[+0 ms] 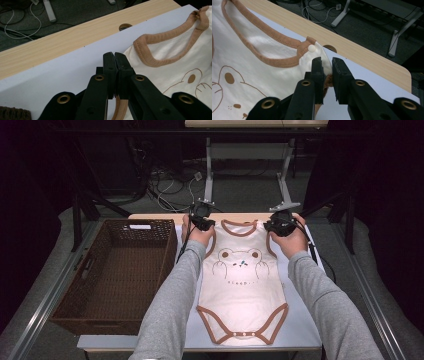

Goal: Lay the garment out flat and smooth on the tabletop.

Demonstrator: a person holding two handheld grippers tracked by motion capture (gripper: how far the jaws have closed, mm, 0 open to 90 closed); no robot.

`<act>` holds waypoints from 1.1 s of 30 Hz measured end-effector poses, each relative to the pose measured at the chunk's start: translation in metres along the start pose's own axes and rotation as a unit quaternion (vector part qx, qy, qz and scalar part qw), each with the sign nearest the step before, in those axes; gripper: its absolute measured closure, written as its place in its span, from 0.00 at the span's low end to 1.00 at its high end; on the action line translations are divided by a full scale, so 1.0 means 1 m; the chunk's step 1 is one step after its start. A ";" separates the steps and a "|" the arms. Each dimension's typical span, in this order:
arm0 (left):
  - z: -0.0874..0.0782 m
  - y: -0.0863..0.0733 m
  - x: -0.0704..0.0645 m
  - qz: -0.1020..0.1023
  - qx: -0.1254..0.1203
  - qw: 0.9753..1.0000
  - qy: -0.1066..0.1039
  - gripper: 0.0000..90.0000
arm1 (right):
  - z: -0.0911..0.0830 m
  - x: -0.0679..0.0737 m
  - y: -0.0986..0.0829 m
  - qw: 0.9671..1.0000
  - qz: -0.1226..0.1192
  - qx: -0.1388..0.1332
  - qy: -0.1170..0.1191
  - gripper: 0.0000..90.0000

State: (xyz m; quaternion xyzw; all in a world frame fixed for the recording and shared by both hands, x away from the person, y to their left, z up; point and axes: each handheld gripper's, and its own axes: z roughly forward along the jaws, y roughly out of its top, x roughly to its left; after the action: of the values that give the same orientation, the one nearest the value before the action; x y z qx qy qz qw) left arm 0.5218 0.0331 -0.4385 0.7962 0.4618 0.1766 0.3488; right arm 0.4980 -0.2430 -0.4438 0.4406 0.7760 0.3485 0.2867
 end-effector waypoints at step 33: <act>0.053 -0.027 0.007 -0.033 0.016 0.999 0.005 0.98 | 0.051 0.005 -0.029 1.000 -0.008 0.014 -0.008 0.88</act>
State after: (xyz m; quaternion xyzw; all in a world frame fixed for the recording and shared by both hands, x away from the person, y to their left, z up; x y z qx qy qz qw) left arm 0.5404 0.0275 -0.4949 0.7850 0.4921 0.1620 0.3396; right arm 0.5204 -0.2346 -0.4982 0.4406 0.7821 0.3322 0.2895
